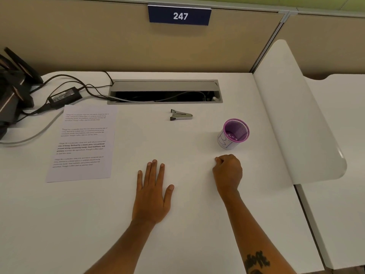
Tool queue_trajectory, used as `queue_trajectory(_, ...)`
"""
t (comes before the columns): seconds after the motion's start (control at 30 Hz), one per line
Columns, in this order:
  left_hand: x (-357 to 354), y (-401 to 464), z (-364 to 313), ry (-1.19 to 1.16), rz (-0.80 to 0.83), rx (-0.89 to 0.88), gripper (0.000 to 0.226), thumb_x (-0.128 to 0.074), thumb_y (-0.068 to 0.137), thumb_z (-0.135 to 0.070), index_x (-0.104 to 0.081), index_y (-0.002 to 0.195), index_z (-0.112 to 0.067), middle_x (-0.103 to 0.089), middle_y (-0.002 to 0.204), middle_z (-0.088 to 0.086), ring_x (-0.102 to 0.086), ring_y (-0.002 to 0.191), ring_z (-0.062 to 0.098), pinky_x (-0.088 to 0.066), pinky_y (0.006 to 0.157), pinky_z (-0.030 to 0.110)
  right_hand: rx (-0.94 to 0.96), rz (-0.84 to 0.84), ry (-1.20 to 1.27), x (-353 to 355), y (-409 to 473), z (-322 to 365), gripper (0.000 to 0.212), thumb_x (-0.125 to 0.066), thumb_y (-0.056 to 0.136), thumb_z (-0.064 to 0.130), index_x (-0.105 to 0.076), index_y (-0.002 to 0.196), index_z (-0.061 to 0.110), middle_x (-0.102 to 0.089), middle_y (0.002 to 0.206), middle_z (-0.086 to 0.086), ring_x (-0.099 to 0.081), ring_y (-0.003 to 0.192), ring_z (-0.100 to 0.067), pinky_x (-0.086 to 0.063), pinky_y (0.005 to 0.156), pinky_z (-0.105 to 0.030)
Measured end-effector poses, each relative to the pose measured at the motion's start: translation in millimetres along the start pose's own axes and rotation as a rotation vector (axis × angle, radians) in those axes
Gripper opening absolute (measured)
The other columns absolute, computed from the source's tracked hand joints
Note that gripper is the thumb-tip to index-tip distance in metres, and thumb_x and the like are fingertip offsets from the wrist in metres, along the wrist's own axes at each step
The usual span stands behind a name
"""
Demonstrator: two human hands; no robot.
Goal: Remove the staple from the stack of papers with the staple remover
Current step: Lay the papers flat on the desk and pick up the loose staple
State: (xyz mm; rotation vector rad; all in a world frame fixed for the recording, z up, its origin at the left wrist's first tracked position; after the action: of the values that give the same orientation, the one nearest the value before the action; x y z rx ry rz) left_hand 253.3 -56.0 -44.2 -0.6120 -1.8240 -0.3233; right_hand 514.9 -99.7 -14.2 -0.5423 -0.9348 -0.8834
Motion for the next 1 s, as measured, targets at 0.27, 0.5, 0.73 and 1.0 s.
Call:
queue_trajectory(0.27, -0.3, -0.1, 0.3, 0.002, 0.004, -0.001, 0.074, -0.028, 0.107, -0.053, -0.006, 0.169, -0.020, 0.000, 0.179, 0.006, 0.004, 0.166, 0.022, -0.012, 0.134, 0.056, -0.040, 0.069, -0.122, -5.4, -0.5, 9.2, 0.015, -0.067, 0.091, 0.004, -0.071, 0.105, 0.002, -0.068, 0.104, -0.012, -0.063, 0.104, -0.031, -0.049, 0.072, -0.036)
queue_trajectory(0.5, -0.1, -0.4, 1.0, 0.009, 0.005, 0.002, 0.074, -0.023, 0.107, -0.055, -0.007, 0.169, -0.019, -0.001, 0.179, 0.007, 0.003, 0.166, 0.023, -0.012, 0.134, 0.055, 0.122, 0.052, -0.234, -11.9, -4.1, -0.4, 0.007, -0.061, 0.094, 0.001, -0.065, 0.099, 0.001, -0.065, 0.095, -0.015, -0.060, 0.092, -0.033, -0.049, 0.067, -0.040)
queue_trajectory(0.73, -0.7, -0.1, 1.3, 0.001, 0.000, 0.000, 0.074, -0.026, 0.107, -0.054, -0.007, 0.169, -0.019, -0.001, 0.179, 0.007, 0.004, 0.166, 0.022, -0.011, 0.134, 0.055, 0.254, 0.010, -0.257, -11.6, -6.6, -14.2, 0.012, -0.060, 0.089, -0.006, -0.062, 0.089, 0.007, -0.062, 0.086, -0.010, -0.054, 0.076, -0.028, -0.044, 0.064, -0.041)
queue_trajectory(1.0, -1.4, 0.0, 1.2, -0.006, -0.007, -0.005, 0.073, -0.026, 0.107, -0.054, -0.010, 0.169, -0.018, -0.003, 0.179, 0.008, 0.002, 0.166, 0.023, -0.012, 0.134, 0.056, 0.280, 0.063, -0.239, -3.8, -4.1, -19.8, 0.018, -0.052, 0.090, -0.008, -0.060, 0.093, 0.008, -0.059, 0.092, -0.009, -0.051, 0.084, -0.028, -0.039, 0.075, -0.040)
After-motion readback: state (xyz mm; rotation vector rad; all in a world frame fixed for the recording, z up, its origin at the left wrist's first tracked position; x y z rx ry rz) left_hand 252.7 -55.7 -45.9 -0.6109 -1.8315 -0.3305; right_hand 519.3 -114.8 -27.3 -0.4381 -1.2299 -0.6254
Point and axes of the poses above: each hand's wrist, its own y-axis towards the middle knuckle, its own x-axis out of the back of the hand, z = x × y, the point moved 1 cm from there along y, towards the middle knuckle
